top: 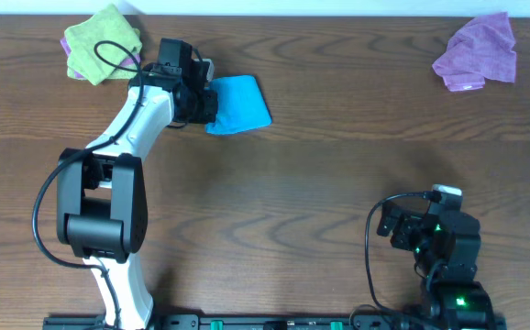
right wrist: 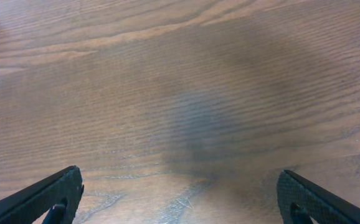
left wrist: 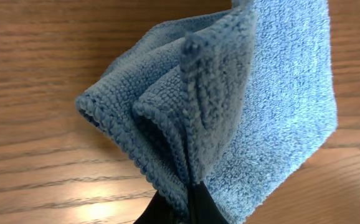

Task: Fold the cloth
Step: 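Carry the blue cloth with the left gripper to the yellow-green stack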

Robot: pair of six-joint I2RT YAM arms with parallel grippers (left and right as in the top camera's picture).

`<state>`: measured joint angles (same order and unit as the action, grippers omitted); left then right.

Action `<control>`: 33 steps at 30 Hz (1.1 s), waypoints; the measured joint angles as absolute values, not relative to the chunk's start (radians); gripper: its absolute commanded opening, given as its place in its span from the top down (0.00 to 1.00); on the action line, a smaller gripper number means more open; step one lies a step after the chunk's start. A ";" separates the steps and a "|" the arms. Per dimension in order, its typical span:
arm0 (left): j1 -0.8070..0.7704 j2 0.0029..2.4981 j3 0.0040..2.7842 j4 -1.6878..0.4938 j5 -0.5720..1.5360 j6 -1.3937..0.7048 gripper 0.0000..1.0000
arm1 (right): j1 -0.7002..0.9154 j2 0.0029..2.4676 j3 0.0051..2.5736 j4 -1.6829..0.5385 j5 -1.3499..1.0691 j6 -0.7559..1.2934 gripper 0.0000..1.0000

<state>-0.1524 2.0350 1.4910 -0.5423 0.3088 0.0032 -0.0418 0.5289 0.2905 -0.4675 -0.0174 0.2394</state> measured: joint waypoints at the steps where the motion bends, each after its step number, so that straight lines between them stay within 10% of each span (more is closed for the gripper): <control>1: -0.152 2.035 1.491 -0.542 0.300 0.011 0.95 | -0.042 0.529 0.290 -0.467 -0.017 0.239 0.01; 33: 0.103 2.037 1.930 -0.588 0.142 0.287 0.95 | -0.042 0.529 0.290 -0.467 -0.012 0.242 0.01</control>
